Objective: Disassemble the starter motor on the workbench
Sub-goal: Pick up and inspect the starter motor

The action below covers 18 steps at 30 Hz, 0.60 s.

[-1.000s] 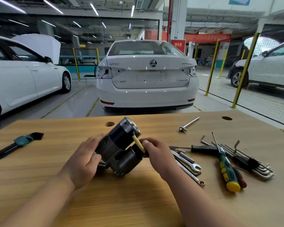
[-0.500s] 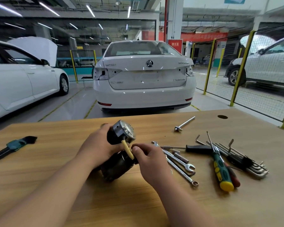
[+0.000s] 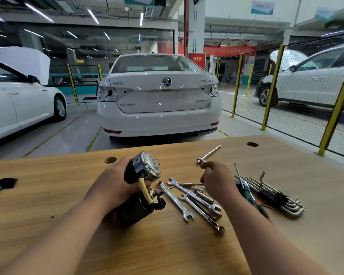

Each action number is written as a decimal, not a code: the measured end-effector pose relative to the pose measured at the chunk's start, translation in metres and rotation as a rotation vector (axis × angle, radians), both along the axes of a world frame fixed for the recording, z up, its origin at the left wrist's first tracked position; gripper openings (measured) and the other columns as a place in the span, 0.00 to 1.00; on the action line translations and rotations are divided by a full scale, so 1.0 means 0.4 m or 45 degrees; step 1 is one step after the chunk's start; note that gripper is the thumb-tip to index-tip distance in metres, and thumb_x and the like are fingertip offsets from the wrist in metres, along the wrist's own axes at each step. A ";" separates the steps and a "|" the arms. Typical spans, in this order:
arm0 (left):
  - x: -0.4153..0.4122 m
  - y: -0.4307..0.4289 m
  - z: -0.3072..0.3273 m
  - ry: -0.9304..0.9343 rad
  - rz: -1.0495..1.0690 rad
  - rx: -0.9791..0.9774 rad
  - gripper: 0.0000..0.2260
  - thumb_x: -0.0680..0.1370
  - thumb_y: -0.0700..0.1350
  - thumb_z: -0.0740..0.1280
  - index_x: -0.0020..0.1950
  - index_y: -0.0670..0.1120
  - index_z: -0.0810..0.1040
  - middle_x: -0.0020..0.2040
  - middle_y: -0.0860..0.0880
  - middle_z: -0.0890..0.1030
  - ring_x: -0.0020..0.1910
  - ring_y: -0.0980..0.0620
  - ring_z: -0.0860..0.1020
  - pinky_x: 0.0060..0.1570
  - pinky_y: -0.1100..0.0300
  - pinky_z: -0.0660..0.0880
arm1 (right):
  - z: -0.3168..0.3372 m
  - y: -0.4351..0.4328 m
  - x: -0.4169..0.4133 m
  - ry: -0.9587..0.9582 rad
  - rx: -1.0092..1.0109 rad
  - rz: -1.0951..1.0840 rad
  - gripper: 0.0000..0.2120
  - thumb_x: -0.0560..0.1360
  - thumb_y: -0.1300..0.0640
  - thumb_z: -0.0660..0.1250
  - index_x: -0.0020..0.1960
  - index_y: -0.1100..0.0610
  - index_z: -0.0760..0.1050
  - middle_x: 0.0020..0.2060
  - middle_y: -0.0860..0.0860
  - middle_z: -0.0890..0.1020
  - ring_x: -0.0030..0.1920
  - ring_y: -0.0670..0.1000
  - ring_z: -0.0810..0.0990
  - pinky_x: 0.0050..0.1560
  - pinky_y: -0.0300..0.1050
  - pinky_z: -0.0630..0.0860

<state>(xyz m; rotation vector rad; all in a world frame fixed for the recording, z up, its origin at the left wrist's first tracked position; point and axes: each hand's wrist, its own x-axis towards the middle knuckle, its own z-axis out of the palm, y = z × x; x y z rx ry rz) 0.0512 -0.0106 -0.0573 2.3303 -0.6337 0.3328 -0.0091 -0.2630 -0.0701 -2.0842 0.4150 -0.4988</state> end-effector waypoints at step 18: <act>0.001 -0.003 -0.012 -0.060 0.016 0.094 0.33 0.63 0.63 0.71 0.66 0.59 0.68 0.53 0.62 0.71 0.53 0.56 0.71 0.48 0.57 0.68 | -0.011 0.099 -0.072 -0.127 0.013 0.446 0.05 0.79 0.53 0.64 0.50 0.45 0.77 0.37 0.42 0.81 0.34 0.34 0.77 0.35 0.33 0.72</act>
